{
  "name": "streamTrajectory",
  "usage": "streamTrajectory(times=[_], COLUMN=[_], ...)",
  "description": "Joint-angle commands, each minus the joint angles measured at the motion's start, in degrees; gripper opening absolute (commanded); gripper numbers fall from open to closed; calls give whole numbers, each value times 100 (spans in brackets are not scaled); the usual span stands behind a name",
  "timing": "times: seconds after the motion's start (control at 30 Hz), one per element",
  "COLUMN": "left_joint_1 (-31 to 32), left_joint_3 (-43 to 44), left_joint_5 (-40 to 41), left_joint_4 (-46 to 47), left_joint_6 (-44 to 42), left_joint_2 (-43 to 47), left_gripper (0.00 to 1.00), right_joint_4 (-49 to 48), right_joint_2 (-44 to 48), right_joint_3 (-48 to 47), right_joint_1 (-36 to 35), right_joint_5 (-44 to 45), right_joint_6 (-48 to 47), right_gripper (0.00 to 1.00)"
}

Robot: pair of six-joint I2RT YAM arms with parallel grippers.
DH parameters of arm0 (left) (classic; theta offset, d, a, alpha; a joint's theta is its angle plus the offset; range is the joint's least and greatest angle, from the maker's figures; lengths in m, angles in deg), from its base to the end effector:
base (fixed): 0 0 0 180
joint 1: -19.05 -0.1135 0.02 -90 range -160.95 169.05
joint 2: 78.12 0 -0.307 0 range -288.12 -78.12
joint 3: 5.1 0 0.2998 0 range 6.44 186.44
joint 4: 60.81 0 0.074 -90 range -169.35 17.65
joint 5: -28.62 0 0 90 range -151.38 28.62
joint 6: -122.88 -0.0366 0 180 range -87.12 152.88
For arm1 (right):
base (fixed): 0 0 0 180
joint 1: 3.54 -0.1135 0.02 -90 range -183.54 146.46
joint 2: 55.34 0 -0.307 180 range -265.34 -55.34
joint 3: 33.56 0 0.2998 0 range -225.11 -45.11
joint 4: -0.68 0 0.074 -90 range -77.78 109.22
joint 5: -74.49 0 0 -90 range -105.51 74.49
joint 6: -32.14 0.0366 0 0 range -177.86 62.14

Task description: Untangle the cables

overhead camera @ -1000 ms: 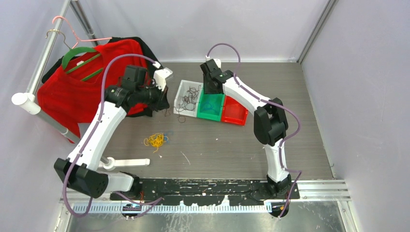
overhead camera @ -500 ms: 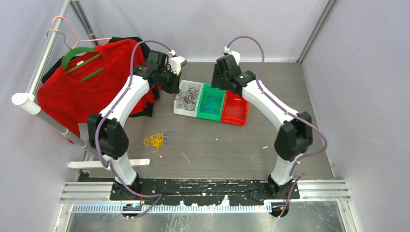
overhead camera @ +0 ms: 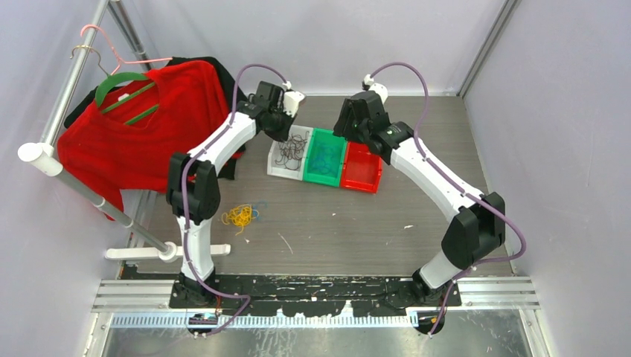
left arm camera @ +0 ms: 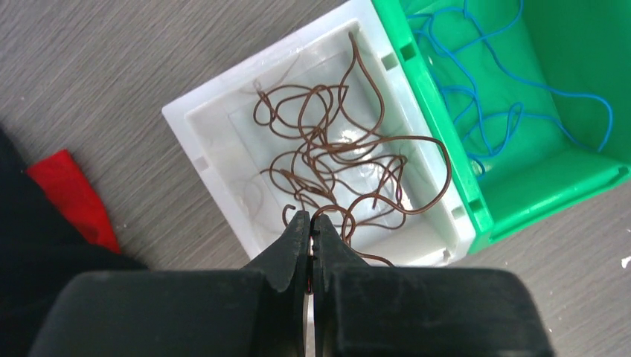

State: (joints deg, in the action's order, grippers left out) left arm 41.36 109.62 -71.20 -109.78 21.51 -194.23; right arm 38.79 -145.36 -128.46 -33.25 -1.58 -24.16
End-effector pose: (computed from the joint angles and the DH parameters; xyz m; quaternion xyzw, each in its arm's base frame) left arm 0.4834 -0.2051 0.2971 0.2993 0.8887 -0.1124 0.3286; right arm 0.3608 0.1958 0.3860 0.0880 0.8707 0.1572 0.4575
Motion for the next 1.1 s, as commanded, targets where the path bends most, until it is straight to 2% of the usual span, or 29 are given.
streamTrajectory(times=[0.0,0.1,0.23,0.3,0.4,0.5,0.6,0.73,0.87,0.97,1.07], left_joint_1=[19,11,-9,-87,-359,-782,-1278,-1830,-2102,-2124,-2125], left_joint_3=[335,470,625,622,525,209,-688,-2284,-3685,-4343,-4755], left_joint_5=[36,-155,-230,-302,-497,-976,-1262,-1221,-1183,-1078,-1119], left_joint_4=[459,220,-376,-682,-1468,-2500,-3222,-3489,-3532,-3176,-2703], left_joint_6=[-75,-67,-202,-277,-441,-858,-1548,-2287,-2804,-2926,-2814], left_joint_2=[-91,-77,195,484,958,1480,2244,3267,4084,4474,4481], left_gripper=[12,42,74,86,97,100,100,100,100,90,73], right_joint_4=[-410,-393,-135,-145,-165,-318,-673,-1225,-1492,-1585,-1727], right_joint_2=[297,339,347,407,417,374,270,-193,-824,-1215,-1283], right_joint_3=[100,105,-15,30,92,249,470,588,425,375,545], right_joint_1=[12,2,-35,-154,-427,-859,-1410,-2063,-2486,-2589,-2586], right_joint_5=[-151,-133,102,206,326,343,288,-221,-638,-835,-827], right_joint_6=[261,295,282,246,137,42,-96,-167,-116,60,209], right_gripper=[60,61,57,57,59,62,66,71,72,71,68])
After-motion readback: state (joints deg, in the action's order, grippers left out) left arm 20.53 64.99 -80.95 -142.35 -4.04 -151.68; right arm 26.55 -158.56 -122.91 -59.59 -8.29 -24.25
